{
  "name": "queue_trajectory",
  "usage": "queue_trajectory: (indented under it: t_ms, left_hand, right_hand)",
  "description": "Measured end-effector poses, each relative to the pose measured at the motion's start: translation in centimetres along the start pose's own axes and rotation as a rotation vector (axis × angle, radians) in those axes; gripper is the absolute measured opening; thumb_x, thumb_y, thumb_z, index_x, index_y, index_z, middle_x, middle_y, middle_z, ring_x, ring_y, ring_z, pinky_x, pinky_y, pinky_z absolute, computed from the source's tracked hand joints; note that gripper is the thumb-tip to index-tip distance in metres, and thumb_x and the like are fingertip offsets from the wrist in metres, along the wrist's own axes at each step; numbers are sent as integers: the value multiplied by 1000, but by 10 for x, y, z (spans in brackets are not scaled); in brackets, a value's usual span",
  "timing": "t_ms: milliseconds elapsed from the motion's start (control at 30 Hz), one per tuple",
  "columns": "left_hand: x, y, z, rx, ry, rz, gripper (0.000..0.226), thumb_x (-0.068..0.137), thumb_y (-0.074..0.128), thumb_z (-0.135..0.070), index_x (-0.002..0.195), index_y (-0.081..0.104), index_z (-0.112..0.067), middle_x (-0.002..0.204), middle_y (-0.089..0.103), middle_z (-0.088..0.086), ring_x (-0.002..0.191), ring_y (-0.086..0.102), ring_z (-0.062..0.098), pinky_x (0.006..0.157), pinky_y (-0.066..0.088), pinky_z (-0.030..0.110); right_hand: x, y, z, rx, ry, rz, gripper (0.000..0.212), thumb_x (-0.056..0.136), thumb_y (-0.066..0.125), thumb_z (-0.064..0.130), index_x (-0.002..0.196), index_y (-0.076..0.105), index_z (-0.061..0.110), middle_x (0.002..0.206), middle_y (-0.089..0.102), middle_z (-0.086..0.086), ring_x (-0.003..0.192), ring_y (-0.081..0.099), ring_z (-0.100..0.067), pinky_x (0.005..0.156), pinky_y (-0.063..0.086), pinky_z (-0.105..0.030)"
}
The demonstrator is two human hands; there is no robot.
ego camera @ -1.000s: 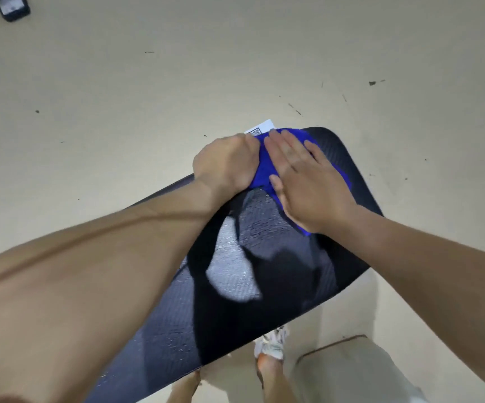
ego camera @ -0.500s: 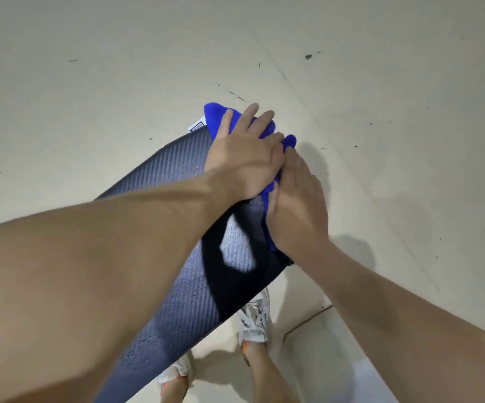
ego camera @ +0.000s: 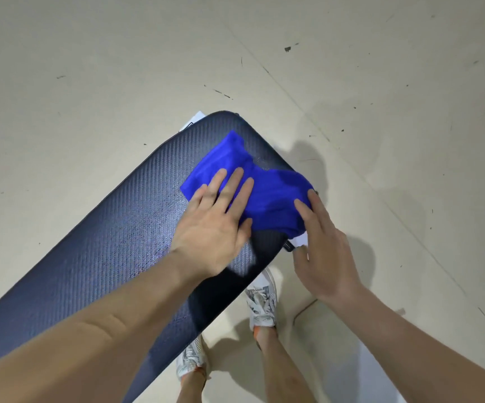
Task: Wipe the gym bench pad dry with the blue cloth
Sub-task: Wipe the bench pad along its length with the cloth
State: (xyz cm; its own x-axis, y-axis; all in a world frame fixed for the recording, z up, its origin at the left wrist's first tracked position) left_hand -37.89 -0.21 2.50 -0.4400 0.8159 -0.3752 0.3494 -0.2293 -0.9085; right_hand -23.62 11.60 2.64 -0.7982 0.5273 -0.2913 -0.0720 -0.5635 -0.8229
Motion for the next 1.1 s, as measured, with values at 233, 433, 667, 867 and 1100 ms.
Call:
queue_trajectory:
  t_ms: [233,433,667,867,1100]
  left_hand:
    - [18,-13,-9,-217,-178,67,64,93,25,-57,150,7,-35,160,-10,-4,146,-13,25,117,0,52]
    - [39,3,-15,-33,-139,-86,61,94,16,-55,150,1,-36,161,-10,2,145,-10,33,109,3,66]
    - [-24,26,-8,34,-18,-130,62,92,29,-48,149,23,-26,160,12,6,146,11,33,107,13,68]
    - [-94,50,19,72,53,-98,64,92,26,-45,151,19,-21,160,12,5,146,13,29,114,13,56]
    - [-187,72,70,85,89,5,67,89,33,-46,149,26,-17,159,17,8,145,15,32,111,16,54]
  right_hand:
    - [36,-2,7,654,782,-51,78,83,51,59,140,34,9,143,41,-5,123,49,-23,100,44,-39]
    - [41,31,12,700,799,-217,59,93,43,56,130,41,11,100,62,4,87,59,-17,73,41,-28]
    - [-13,76,34,845,729,-289,54,92,40,59,112,56,11,97,70,4,86,65,-11,74,47,-26]
    - [-68,127,72,953,745,-236,62,80,45,66,116,58,18,110,70,4,101,65,-13,94,50,-39]
    - [-137,180,132,980,808,-158,30,96,54,36,118,51,16,113,64,-1,101,61,-14,94,47,-32]
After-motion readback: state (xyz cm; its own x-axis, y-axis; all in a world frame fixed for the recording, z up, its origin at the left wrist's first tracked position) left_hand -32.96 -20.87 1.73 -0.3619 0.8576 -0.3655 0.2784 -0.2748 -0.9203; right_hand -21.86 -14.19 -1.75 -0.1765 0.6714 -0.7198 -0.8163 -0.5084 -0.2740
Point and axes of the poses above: each hand's wrist, its own x-axis towards the middle knuckle, its own y-axis out of the palm, z = x × y, the point moved 5 cm from there along x, towards the middle knuckle
